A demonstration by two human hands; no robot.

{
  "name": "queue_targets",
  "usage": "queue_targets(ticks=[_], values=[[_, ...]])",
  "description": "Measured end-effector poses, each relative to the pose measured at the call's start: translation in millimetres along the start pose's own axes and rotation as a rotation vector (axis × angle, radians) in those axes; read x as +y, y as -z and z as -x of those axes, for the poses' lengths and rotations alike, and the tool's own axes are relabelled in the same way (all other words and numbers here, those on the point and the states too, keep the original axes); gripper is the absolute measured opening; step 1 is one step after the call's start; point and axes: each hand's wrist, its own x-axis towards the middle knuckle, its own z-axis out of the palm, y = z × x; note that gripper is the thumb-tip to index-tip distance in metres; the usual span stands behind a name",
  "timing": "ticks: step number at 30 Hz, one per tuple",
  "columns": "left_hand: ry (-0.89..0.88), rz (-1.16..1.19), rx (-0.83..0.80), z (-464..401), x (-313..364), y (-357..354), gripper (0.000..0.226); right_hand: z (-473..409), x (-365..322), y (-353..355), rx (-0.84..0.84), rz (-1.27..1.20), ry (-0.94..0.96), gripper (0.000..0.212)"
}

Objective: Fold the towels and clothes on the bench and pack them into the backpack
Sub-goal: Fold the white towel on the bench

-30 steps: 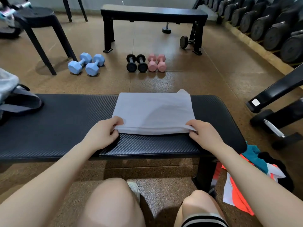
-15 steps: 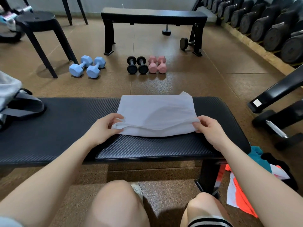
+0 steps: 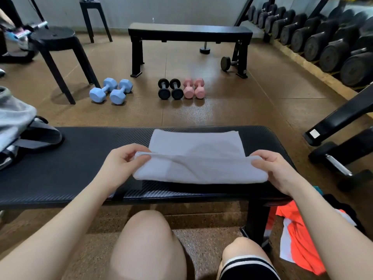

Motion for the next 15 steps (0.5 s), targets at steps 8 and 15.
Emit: queue_targets(ticks=[8,15], values=[[0.06,-0.051,0.031,-32.6,-2.0,-11.0,0.012,-32.8,-7.6,-14.2,0.171,0.165,0.038,0.011],[0.18,-0.313,0.008,-95.0,-21.8,-34.6,0.012,-79.6,3.0,-24.0,0.392,0.525,-0.045,0.022]])
